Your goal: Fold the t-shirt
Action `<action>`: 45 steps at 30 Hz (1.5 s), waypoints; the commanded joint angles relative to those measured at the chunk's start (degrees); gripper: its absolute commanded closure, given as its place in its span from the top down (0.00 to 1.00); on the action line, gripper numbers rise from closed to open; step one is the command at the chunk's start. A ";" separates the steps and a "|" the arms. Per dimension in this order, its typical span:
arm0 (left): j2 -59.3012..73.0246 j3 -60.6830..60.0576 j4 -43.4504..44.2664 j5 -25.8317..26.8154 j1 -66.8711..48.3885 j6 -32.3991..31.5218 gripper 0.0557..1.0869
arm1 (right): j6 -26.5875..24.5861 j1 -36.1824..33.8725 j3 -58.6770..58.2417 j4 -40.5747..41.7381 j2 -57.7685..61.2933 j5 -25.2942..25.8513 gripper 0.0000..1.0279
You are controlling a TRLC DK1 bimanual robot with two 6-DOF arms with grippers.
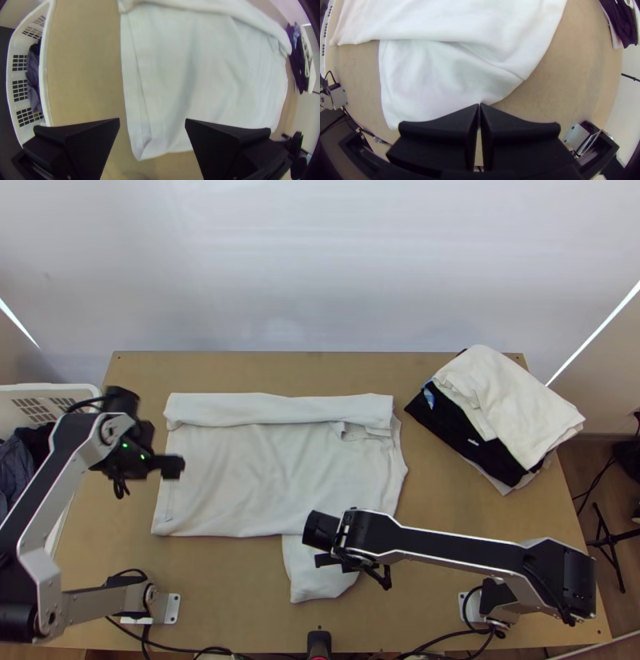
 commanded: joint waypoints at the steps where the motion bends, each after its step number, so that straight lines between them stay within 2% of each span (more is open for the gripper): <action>1: 5.94 -1.03 -16.61 -6.20 -2.95 4.94 0.90 | -0.92 -0.39 0.08 -0.51 0.03 1.22 0.03; 4: 3.83 -6.39 -14.50 -10.51 -3.13 8.36 0.90 | -0.92 -0.48 0.61 -0.51 0.38 1.22 0.03; 7: 1.64 -11.57 -10.37 -11.83 -2.77 10.56 0.90 | -0.92 -0.48 0.61 -0.51 0.47 1.31 0.03; 8: 1.72 -12.72 -9.93 -11.83 -2.42 10.83 0.87 | -0.92 -0.48 0.52 -0.51 0.56 1.31 0.03; 10: 0.93 -14.82 -6.15 -11.83 -2.42 11.27 0.79 | -0.92 -0.48 0.43 -0.51 0.73 1.31 0.03; 14: -0.47 -16.41 -1.41 -11.65 -2.16 11.35 0.44 | -0.92 -0.48 0.43 -0.51 1.00 1.31 0.03; 15: -0.74 -16.76 -0.62 -11.65 -2.16 11.35 0.37 | -0.92 -0.48 0.43 -0.51 1.00 1.40 0.03; 16: -0.74 -16.93 -0.09 -11.30 -2.25 11.35 0.35 | -0.92 -0.57 0.52 -0.51 1.00 1.31 0.03; 19: -0.12 -17.90 0.70 -10.77 -2.86 12.14 0.36 | -1.01 -0.48 0.52 -0.51 1.17 1.31 0.03; 25: -0.47 -18.16 -0.09 -9.89 -5.59 12.67 0.46 | -1.18 -0.48 0.61 -0.51 1.44 1.31 0.03; 31: -0.12 -17.64 -0.70 -7.17 -5.85 13.11 0.46 | -1.27 -0.39 0.61 -0.51 1.52 1.66 0.03; 34: 0.23 -17.20 -0.70 -6.03 -5.94 13.02 0.50 | -1.27 -0.31 0.69 -0.51 1.52 2.01 0.03; 45: 0.41 -17.29 -0.09 -4.53 -6.11 12.76 0.49 | -1.36 -0.22 0.96 -0.51 1.61 2.27 0.03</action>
